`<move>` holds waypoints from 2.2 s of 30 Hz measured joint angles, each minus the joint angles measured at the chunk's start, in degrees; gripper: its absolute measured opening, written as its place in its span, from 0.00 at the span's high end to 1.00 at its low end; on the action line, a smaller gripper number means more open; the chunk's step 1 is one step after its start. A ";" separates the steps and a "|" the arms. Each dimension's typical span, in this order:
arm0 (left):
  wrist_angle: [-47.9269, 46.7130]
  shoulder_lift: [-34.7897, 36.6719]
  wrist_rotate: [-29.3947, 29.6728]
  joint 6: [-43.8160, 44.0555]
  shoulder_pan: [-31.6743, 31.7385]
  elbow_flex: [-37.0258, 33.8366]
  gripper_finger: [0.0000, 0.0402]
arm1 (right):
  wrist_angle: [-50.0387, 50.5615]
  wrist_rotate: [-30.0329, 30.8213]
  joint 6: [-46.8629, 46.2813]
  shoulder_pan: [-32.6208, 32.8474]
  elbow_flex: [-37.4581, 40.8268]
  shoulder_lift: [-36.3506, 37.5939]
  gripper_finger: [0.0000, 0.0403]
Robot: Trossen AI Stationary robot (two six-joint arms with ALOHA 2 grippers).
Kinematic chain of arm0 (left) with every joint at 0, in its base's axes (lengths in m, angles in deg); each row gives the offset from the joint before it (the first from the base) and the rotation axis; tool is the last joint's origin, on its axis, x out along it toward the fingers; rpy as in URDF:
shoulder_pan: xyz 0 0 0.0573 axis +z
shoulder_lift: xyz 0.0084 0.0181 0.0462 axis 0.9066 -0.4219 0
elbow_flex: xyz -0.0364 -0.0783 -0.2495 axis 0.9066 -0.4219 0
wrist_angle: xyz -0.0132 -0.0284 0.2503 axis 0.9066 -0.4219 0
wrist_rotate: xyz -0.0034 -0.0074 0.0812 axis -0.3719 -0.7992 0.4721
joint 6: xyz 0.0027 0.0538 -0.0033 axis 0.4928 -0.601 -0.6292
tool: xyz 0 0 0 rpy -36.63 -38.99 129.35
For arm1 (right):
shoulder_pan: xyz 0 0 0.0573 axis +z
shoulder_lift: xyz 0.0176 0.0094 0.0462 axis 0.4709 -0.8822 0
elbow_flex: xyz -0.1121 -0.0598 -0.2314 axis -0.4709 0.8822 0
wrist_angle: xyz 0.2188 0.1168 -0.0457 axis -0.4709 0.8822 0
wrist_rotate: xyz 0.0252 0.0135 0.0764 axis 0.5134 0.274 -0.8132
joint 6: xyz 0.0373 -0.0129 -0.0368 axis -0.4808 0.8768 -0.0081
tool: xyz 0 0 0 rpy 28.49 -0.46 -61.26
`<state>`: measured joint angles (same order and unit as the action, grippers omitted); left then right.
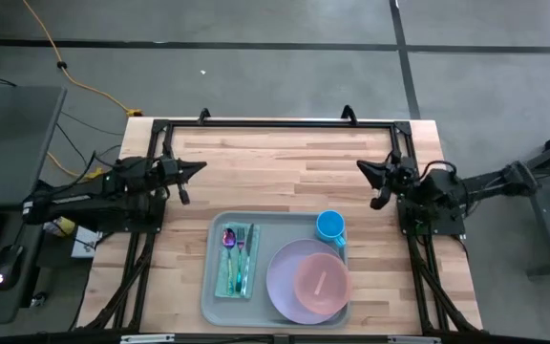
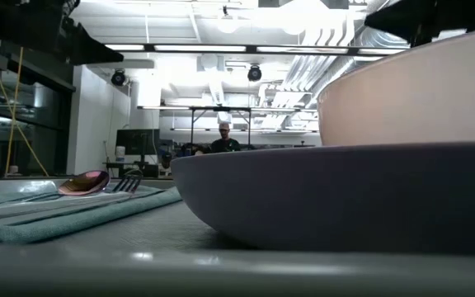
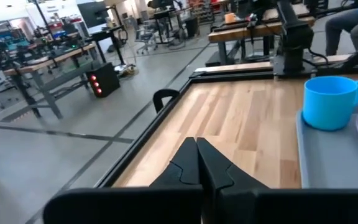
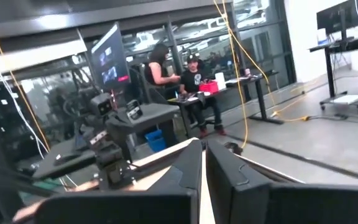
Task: Set up tray
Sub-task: Return to Home Position
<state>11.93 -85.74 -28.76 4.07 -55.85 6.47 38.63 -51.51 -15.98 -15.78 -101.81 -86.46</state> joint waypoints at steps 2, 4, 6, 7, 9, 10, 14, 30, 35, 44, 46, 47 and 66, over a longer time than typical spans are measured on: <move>-0.01 0.00 -2.46 -0.35 1.99 0.00 0.95 | -0.38 -3.84 -1.95 -3.91 1.22 0.41 1.00; -0.16 -0.04 -4.73 -0.79 3.88 0.00 0.92 | -0.58 -8.42 -4.14 -7.50 2.52 0.61 1.00; -0.83 -0.02 -6.22 -1.41 5.67 0.02 0.89 | -0.53 -12.43 -6.16 -10.64 3.77 0.61 1.00; -1.26 0.00 -6.64 -1.47 6.46 0.02 0.88 | -0.51 -14.38 -7.29 -11.90 4.29 0.61 1.00; -1.40 -0.03 -8.02 -1.68 7.93 0.02 0.87 | -0.50 -17.89 -9.70 -13.91 5.13 0.61 1.00; -1.38 -0.04 -8.53 -1.65 8.50 0.02 0.87 | -0.53 -19.71 -10.70 -14.54 5.53 0.59 1.00; -3.29 0.00 -9.51 -1.62 9.63 0.02 0.88 | -0.35 -22.86 -14.23 -15.33 7.99 0.59 1.00; -17.52 0.07 -1.48 -11.04 9.55 0.04 0.90 | 0.74 -27.62 -4.78 -15.29 10.59 0.57 1.00; -14.83 0.09 -2.72 -16.95 9.55 0.04 0.90 | 1.19 -29.72 -0.32 -15.29 10.59 0.58 1.00; -0.84 0.11 -21.44 -25.27 9.55 -1.91 0.90 | 1.22 -34.69 4.84 -15.29 10.59 0.59 1.00; 1.36 0.07 -25.28 -24.48 9.55 -3.19 0.91 | 1.17 -34.68 5.10 -15.29 10.64 0.59 1.00; 2.75 0.07 -26.75 -23.42 9.53 -4.19 0.91 | 0.92 -34.72 5.20 -15.29 10.87 0.61 1.00; 26.11 0.07 -30.16 -16.60 4.89 -16.86 0.91 | -0.38 -37.06 2.17 -15.29 13.21 0.61 1.00</move>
<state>38.04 -85.68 -58.92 -12.53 -50.96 -10.39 38.25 -88.57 -13.80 -31.08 -88.59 -85.85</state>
